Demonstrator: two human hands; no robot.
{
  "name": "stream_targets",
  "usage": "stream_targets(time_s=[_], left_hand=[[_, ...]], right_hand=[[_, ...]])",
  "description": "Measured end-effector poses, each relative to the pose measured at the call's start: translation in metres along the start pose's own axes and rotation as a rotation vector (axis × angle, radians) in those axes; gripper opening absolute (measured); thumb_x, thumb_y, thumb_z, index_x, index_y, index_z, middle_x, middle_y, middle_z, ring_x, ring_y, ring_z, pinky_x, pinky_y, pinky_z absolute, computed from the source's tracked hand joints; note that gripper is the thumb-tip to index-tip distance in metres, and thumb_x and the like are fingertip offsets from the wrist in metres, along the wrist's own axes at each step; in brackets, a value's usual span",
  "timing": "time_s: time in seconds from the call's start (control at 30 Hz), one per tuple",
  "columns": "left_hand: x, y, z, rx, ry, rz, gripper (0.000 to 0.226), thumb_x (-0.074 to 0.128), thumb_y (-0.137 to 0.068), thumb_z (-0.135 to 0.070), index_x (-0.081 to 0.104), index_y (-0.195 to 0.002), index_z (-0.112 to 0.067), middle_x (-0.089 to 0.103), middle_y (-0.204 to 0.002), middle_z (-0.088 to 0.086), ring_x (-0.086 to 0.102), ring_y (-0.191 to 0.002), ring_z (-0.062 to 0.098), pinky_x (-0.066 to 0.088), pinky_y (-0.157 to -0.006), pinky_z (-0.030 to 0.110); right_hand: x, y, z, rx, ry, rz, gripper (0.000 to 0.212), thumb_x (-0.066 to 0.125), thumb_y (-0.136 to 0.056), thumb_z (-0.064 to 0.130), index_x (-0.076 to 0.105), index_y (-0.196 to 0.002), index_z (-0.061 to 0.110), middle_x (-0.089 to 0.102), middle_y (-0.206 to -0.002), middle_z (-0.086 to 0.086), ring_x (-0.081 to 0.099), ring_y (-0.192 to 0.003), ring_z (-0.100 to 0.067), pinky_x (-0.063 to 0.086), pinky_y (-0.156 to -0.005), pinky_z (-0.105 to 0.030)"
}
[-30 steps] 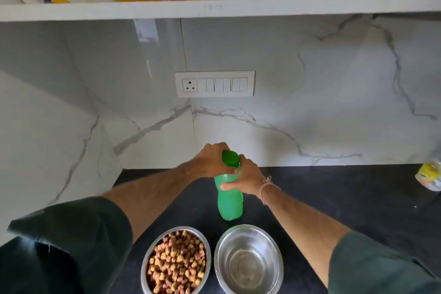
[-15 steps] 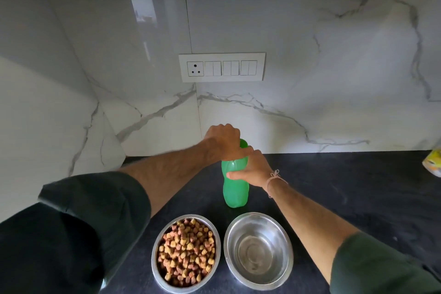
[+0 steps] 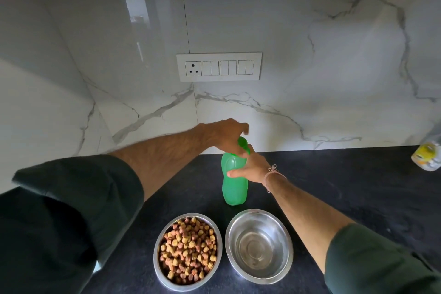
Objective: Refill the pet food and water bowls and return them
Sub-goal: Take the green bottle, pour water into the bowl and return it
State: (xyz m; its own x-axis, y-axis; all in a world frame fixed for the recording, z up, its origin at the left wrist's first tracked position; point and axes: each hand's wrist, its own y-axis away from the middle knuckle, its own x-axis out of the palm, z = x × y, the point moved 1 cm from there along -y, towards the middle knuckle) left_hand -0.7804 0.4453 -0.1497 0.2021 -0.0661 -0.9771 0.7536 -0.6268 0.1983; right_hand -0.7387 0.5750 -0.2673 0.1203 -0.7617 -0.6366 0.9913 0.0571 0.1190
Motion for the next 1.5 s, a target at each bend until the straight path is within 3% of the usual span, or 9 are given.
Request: stream_targets(time_s=[0.1,0.27,0.43,0.57,0.77,0.93,1.07,1.23,1.5], left_hand=[[-0.009,0.007,0.003,0.12,0.003,0.093,0.058,0.074,-0.087,-0.018,0.053,-0.141,-0.017,0.058,-0.131,0.01,0.054,-0.12,0.026,0.046,-0.094,0.037],[-0.006,0.001,0.001,-0.06,-0.134,-0.055,0.071,0.058,-0.09,-0.069,0.058,-0.138,-0.015,0.06,-0.131,0.011,0.06,-0.117,0.03,0.047,-0.087,0.039],[-0.005,0.004,-0.001,0.128,-0.073,0.104,0.056,0.074,-0.088,-0.021,0.055,-0.14,-0.017,0.059,-0.13,0.008,0.056,-0.121,0.026,0.047,-0.091,0.035],[-0.002,0.0,-0.004,-0.067,-0.209,-0.004,0.069,0.055,-0.09,-0.071,0.06,-0.13,-0.015,0.065,-0.12,0.006,0.06,-0.096,0.021,0.042,-0.068,0.03],[-0.004,0.003,0.005,0.028,-0.109,0.011,0.064,0.077,-0.084,-0.034,0.05,-0.14,-0.019,0.057,-0.133,0.006,0.055,-0.118,0.024,0.045,-0.083,0.034],[0.002,0.002,0.008,-0.101,-0.185,-0.024,0.077,0.066,-0.082,-0.071,0.051,-0.136,-0.018,0.062,-0.126,0.006,0.06,-0.108,0.025,0.049,-0.085,0.038],[-0.001,0.008,0.006,0.071,-0.061,0.037,0.073,0.081,-0.082,-0.03,0.047,-0.146,-0.021,0.054,-0.141,0.006,0.052,-0.128,0.026,0.044,-0.107,0.042],[0.001,0.004,-0.002,-0.077,-0.154,-0.061,0.067,0.065,-0.087,-0.065,0.054,-0.136,-0.02,0.064,-0.127,0.006,0.061,-0.111,0.025,0.048,-0.082,0.037],[-0.002,0.004,-0.011,-0.035,-0.102,0.022,0.056,0.074,-0.088,-0.035,0.053,-0.138,-0.018,0.061,-0.129,0.009,0.059,-0.113,0.027,0.047,-0.08,0.036]], right_hand=[[0.001,0.0,-0.001,0.008,0.004,0.002,0.081,0.092,-0.07,0.035,0.046,-0.135,0.022,0.062,-0.121,0.0,0.063,-0.109,-0.021,0.055,-0.092,-0.032],[0.002,0.001,-0.001,0.01,-0.032,0.003,0.089,0.093,-0.069,0.032,0.042,-0.141,0.023,0.059,-0.128,-0.001,0.061,-0.116,-0.024,0.055,-0.1,-0.039],[0.003,0.0,-0.002,0.007,-0.017,-0.004,0.087,0.093,-0.068,0.035,0.043,-0.138,0.023,0.061,-0.124,0.001,0.062,-0.111,-0.022,0.055,-0.091,-0.032],[0.003,-0.001,-0.003,0.002,-0.015,-0.003,0.084,0.093,-0.068,0.036,0.044,-0.135,0.025,0.056,-0.122,0.006,0.059,-0.11,-0.018,0.054,-0.087,-0.028],[0.003,-0.004,-0.004,0.004,-0.008,0.005,0.085,0.093,-0.068,0.035,0.042,-0.134,0.022,0.059,-0.121,0.001,0.062,-0.107,-0.02,0.056,-0.088,-0.032],[0.003,-0.005,-0.005,-0.002,-0.005,0.016,0.083,0.093,-0.067,0.035,0.041,-0.132,0.024,0.06,-0.119,0.001,0.063,-0.106,-0.02,0.056,-0.082,-0.03],[0.002,-0.005,-0.005,-0.006,0.004,0.011,0.086,0.093,-0.066,0.035,0.042,-0.134,0.021,0.06,-0.121,0.0,0.062,-0.108,-0.022,0.058,-0.092,-0.038],[0.002,-0.004,-0.006,-0.02,-0.01,0.018,0.084,0.093,-0.067,0.036,0.04,-0.131,0.024,0.056,-0.121,0.004,0.061,-0.106,-0.019,0.056,-0.083,-0.03],[0.002,-0.005,-0.005,-0.024,-0.016,0.021,0.087,0.094,-0.068,0.033,0.041,-0.136,0.02,0.059,-0.126,-0.003,0.062,-0.113,-0.024,0.057,-0.095,-0.039]])
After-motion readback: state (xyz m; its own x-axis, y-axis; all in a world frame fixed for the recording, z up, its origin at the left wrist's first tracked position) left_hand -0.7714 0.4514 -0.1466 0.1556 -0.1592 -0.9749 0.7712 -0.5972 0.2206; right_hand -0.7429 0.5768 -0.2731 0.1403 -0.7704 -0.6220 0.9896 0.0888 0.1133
